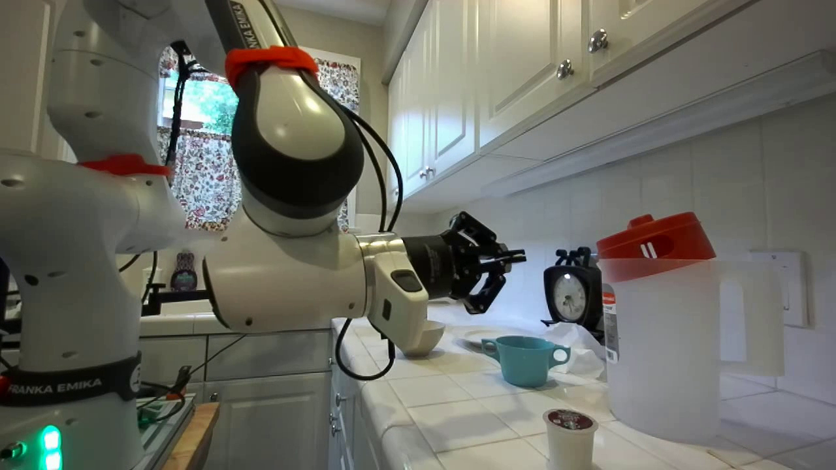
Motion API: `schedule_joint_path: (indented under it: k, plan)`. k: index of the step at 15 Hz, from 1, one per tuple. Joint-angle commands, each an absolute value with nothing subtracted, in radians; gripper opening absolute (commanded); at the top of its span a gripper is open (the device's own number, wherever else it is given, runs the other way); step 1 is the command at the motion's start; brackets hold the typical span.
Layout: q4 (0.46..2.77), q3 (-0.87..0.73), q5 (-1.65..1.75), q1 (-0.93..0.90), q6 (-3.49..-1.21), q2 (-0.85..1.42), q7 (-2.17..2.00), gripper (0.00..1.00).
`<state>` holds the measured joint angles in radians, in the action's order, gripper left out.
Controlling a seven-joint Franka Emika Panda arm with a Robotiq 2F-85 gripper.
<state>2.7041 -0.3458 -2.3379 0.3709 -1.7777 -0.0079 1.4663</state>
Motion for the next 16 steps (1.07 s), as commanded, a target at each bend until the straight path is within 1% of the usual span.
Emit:
schedule_joint_path:
  k: [1, 16]
  plan:
    - [2.688, -0.344, -2.389, 0.358, -1.752, 0.033, 1.49, 0.01]
    - [2.669, -0.352, -2.38, 0.346, -1.854, 0.066, 1.462, 0.01]
